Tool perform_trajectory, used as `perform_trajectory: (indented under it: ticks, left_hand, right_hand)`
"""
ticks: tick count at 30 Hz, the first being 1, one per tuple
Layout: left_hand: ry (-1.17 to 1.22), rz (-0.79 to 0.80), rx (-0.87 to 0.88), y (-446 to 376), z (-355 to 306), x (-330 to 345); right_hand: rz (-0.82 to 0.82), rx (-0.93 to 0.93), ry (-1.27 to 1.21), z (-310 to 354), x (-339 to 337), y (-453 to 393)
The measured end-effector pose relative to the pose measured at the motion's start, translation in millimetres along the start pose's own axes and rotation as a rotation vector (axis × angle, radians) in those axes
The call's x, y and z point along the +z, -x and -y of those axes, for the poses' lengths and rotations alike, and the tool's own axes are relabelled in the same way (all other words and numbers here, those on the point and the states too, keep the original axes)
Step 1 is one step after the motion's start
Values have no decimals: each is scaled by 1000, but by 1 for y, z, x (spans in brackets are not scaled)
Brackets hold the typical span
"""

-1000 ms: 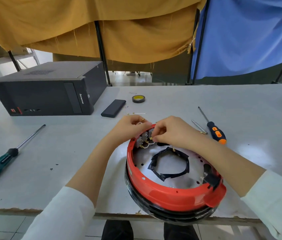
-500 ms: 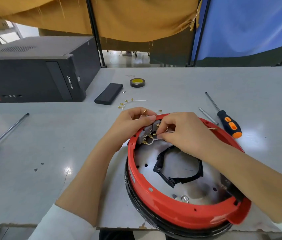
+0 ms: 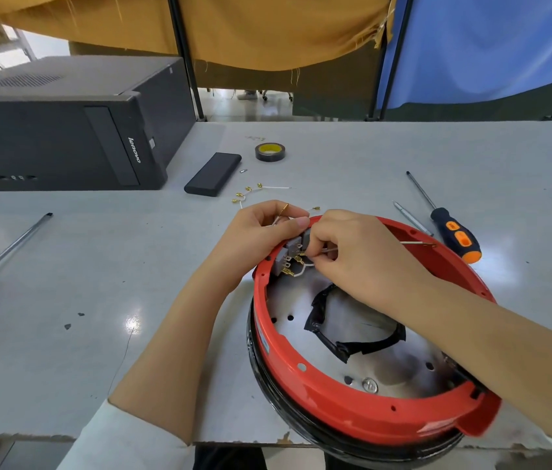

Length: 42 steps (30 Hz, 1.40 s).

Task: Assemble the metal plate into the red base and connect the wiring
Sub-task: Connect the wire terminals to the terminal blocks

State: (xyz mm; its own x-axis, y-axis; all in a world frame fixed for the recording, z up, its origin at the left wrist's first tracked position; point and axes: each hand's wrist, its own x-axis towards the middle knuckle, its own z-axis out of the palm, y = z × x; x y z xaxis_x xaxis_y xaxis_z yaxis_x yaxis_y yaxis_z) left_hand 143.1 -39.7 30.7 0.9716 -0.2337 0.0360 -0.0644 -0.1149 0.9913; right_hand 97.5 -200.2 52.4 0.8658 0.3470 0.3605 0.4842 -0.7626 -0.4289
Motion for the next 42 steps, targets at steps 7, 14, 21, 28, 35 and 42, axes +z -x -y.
perform_trajectory:
  ticks: [7, 14, 21, 28, 35, 42]
  left_hand:
    - [15, -3, -7, 0, 1, 0]
    - [33, -2, -12, 0, 1, 0]
    - [60, -1, -17, 2, -1, 2]
    - [109, 36, -42, 4, -4, 4]
    - [32, 6, -12, 6, -6, 4]
    - [-97, -110, 257, 13, -14, 2]
  right_hand:
    - [26, 57, -25, 1, -2, 2]
    - [30, 221, -216, 4, -2, 1]
    - [-18, 321, -387, 2, 1, -3]
    - [-77, 269, -371, 1, 7, -4]
    - [-37, 252, -334, -1, 5, -7]
    - [-204, 206, -451, -5, -6, -7]
